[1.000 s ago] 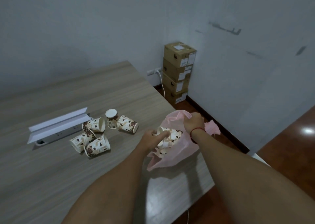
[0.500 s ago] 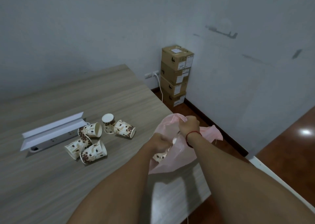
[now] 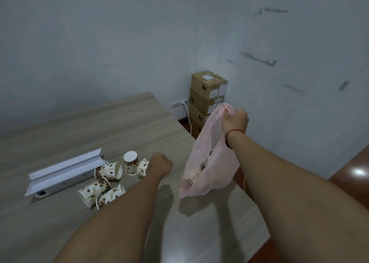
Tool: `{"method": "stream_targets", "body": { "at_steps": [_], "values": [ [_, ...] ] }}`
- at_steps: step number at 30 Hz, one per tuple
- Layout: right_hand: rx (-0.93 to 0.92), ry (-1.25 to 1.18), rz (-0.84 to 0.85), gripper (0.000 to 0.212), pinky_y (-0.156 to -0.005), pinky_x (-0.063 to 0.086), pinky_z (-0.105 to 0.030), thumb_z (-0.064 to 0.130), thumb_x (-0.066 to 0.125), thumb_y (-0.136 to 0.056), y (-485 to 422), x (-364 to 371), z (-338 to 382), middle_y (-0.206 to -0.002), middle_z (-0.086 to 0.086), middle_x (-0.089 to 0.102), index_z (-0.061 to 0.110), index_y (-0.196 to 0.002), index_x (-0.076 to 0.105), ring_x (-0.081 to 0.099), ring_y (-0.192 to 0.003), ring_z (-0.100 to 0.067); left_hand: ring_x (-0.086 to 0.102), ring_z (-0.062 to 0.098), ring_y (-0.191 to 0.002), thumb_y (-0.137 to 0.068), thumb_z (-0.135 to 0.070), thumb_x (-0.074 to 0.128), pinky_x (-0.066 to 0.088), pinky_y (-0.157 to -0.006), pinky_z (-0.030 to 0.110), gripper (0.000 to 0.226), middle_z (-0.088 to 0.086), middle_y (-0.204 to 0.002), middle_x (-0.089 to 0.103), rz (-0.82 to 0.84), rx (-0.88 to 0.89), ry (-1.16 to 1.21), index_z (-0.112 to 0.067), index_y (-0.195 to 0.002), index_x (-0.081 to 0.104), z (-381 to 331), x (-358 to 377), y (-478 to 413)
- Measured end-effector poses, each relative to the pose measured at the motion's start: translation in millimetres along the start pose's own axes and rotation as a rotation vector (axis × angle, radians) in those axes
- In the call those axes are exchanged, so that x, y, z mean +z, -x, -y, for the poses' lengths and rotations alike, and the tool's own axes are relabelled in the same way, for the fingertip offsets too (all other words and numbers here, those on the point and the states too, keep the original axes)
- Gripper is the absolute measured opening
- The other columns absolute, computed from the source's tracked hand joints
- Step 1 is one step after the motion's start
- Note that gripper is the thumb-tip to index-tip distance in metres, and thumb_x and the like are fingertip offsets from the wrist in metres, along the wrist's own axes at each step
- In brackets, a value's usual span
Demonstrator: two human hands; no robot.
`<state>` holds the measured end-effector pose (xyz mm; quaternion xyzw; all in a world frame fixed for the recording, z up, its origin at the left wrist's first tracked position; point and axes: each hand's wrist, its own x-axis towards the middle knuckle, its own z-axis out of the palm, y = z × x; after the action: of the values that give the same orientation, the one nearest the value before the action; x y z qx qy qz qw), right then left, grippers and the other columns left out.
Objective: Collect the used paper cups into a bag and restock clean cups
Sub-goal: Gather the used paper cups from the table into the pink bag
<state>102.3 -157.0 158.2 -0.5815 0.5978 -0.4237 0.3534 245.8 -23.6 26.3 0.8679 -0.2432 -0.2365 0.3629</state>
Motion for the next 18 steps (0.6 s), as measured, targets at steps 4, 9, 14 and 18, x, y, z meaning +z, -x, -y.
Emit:
{"method": "stream_targets", "body": {
  "at_steps": [4,9,14,18],
  "values": [
    [0.063,0.033,0.078,0.026,-0.075,0.039,-0.024,0.013,0.05,-0.096,-2,18,-30,-0.109,-0.018,0.065,-0.003,-0.114,0.062,0.062,-0.101,-0.031,0.069,0.035,-0.094,-0.083,-0.017,0.052,0.054,-0.079,0.036,0.025,0.024,-0.097,0.071,-0.025,-0.055,-0.022,0.001,-0.08,0.068,12,1,-24],
    [0.101,0.063,0.195,0.019,-0.071,0.045,-0.031,0.013,0.053,-0.092,-18,49,-48,-0.088,-0.013,0.058,0.001,-0.099,0.065,0.054,-0.08,-0.026,0.065,0.022,-0.081,-0.084,-0.007,0.055,0.053,-0.071,0.036,0.021,0.014,-0.078,0.066,0.022,-0.113,-0.122,-0.007,-0.063,0.057,26,-7,-40],
    [0.113,0.139,0.285,0.029,-0.071,0.044,-0.029,0.014,0.056,-0.087,-33,82,-66,-0.106,-0.021,0.067,-0.004,-0.108,0.066,0.062,-0.089,-0.03,0.064,0.026,-0.088,-0.084,-0.011,0.061,0.041,-0.068,0.028,0.013,0.016,-0.088,0.066,0.035,-0.17,-0.151,-0.002,-0.076,0.064,38,-5,-66],
    [0.107,0.211,0.323,0.028,-0.069,0.037,-0.024,0.012,0.052,-0.088,-38,96,-77,-0.1,-0.021,0.066,-0.006,-0.103,0.068,0.063,-0.089,-0.031,0.066,0.023,-0.095,-0.083,-0.014,0.064,0.041,-0.069,0.028,0.016,0.009,-0.084,0.062,-0.028,-0.151,-0.237,-0.006,-0.07,0.059,48,4,-75]
  ]
}}
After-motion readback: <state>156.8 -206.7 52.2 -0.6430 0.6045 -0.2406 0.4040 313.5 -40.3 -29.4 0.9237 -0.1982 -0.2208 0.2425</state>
